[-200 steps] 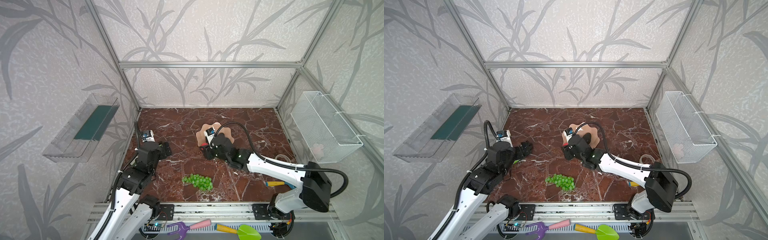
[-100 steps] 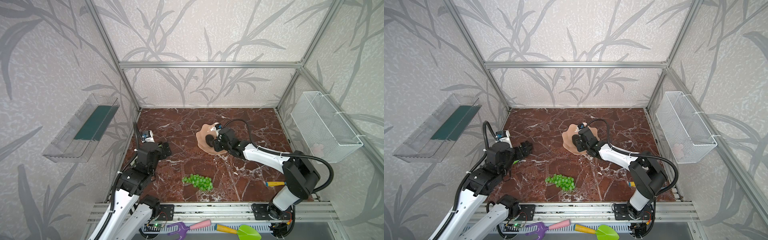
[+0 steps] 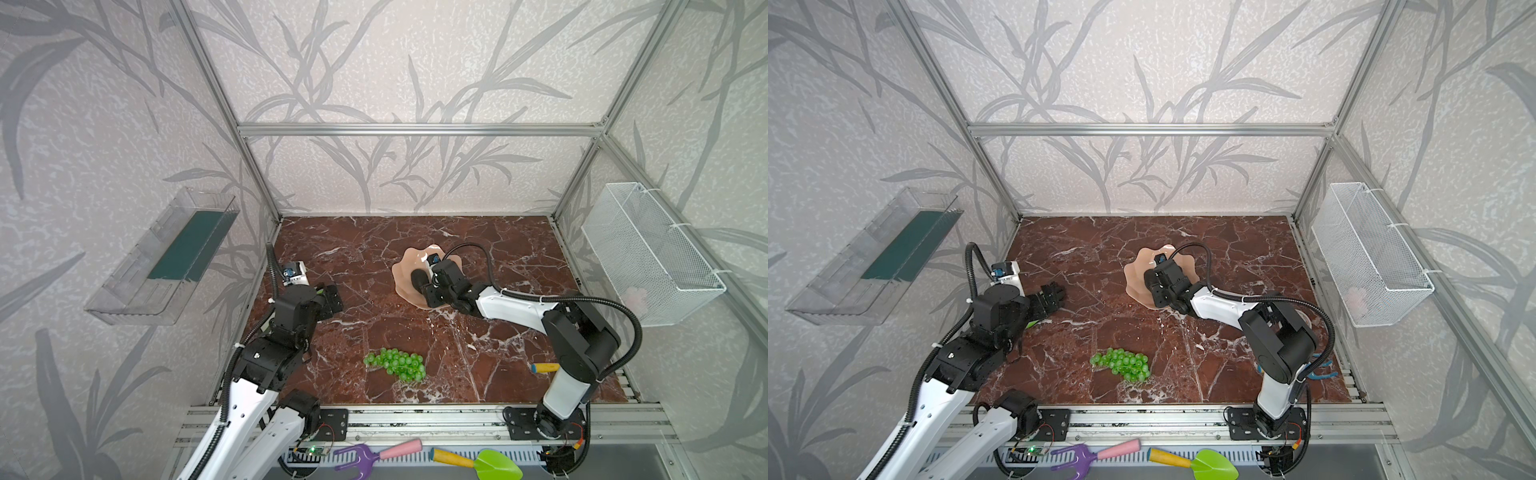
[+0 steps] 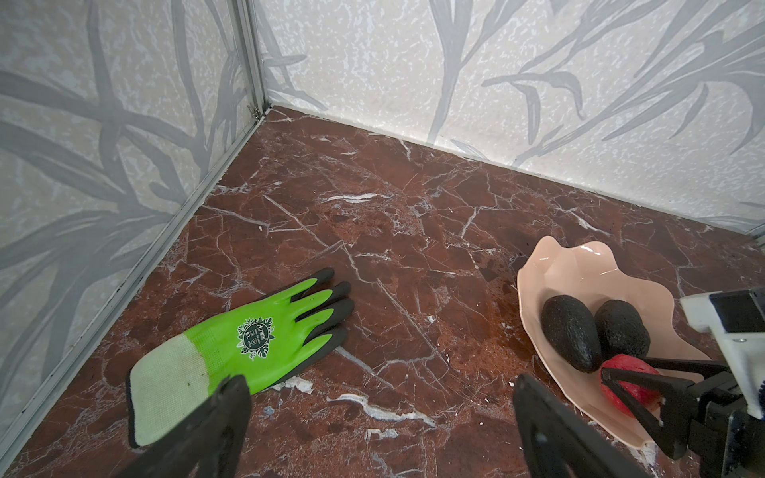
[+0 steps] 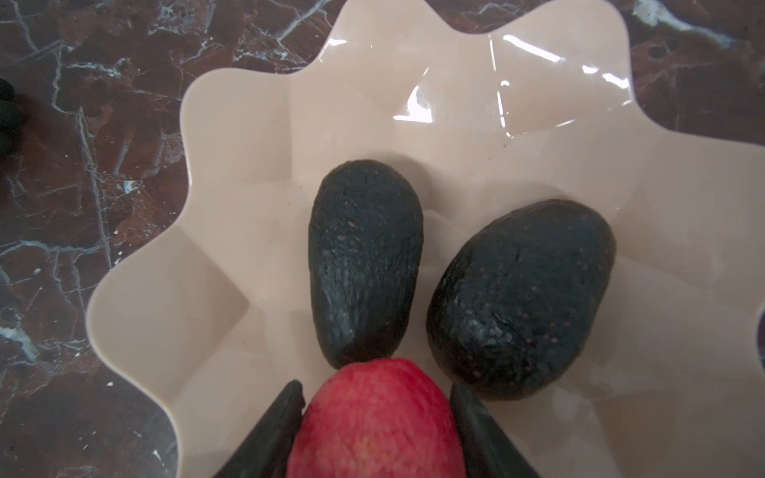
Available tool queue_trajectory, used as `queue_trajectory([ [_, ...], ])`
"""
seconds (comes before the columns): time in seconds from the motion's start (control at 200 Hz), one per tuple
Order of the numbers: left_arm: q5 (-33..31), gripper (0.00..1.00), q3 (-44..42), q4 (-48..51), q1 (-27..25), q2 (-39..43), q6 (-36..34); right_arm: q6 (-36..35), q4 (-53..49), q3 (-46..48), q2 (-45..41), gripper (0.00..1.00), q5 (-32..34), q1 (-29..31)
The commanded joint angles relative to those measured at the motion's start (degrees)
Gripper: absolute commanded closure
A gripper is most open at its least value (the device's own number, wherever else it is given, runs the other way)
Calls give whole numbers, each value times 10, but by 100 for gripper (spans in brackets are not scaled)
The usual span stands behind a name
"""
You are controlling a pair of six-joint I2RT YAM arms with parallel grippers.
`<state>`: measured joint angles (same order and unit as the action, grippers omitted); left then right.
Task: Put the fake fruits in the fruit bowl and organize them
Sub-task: 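Place the red apple in the bowl next to the avocados with the right gripper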
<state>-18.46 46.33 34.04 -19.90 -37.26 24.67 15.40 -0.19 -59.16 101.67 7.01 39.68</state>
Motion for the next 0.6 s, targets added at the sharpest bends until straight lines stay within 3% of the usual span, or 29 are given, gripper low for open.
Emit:
queue_trajectory([
  [0.0,-16,2,-7,6,3,10,10,2,10,0,10,40,-1,-3],
  [0.23,-20,2,-8,7,3,10,9,-4,4,5,-26,25,4,-4],
  [0.43,-31,2,-7,7,3,17,7,-4,-13,28,-98,22,-13,-3],
  [0.595,-39,2,-11,4,3,29,8,-1,17,103,-200,21,-82,-2],
])
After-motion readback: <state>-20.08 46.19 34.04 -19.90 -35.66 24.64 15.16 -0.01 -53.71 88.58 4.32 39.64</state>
